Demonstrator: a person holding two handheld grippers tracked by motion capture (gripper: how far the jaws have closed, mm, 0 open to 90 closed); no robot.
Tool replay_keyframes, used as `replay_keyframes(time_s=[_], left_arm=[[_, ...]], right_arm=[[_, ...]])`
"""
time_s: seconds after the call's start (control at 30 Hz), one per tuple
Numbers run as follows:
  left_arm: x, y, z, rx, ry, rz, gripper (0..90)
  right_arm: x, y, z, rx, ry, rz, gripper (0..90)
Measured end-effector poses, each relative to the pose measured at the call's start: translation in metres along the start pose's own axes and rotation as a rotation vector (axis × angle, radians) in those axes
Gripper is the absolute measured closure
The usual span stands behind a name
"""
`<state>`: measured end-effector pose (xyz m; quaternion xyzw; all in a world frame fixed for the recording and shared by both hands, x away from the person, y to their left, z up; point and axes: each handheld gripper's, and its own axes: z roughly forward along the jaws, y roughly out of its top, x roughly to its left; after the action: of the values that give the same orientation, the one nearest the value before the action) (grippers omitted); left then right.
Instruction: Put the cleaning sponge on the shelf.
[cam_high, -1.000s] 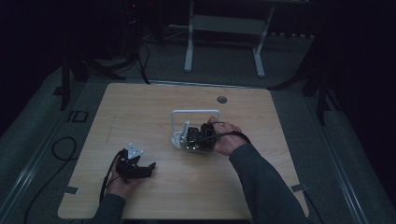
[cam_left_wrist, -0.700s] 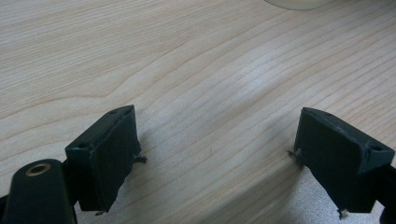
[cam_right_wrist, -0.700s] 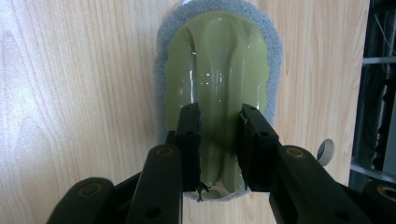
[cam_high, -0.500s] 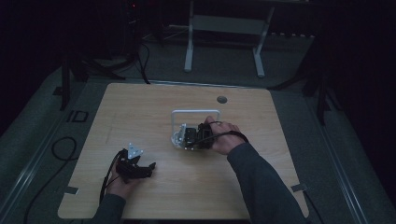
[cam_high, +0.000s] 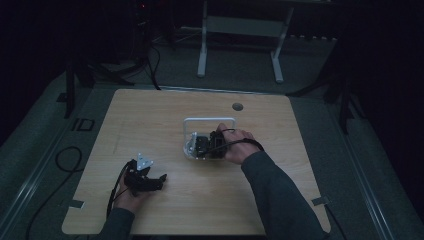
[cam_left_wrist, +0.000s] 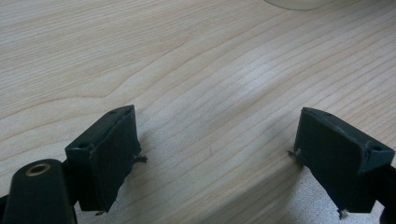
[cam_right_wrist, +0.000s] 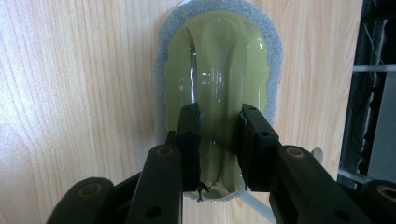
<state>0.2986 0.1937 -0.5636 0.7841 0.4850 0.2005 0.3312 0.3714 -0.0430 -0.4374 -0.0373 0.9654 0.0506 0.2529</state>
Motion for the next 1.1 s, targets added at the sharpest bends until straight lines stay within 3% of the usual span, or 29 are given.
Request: replay_keyframes(time_s=[0.77,1.1], left_arm=[[0.000,0.000,0.000,0.000,0.000,0.000,13.8],[0.000,0.000,0.000,0.000,0.000,0.000,13.8]], right_arm=[[-0.001,0.009,0.017,0.037,0.006,-0.020,71.9],[0.002,0.014,0.028,0.077,-0.010,-0.058,71.8]])
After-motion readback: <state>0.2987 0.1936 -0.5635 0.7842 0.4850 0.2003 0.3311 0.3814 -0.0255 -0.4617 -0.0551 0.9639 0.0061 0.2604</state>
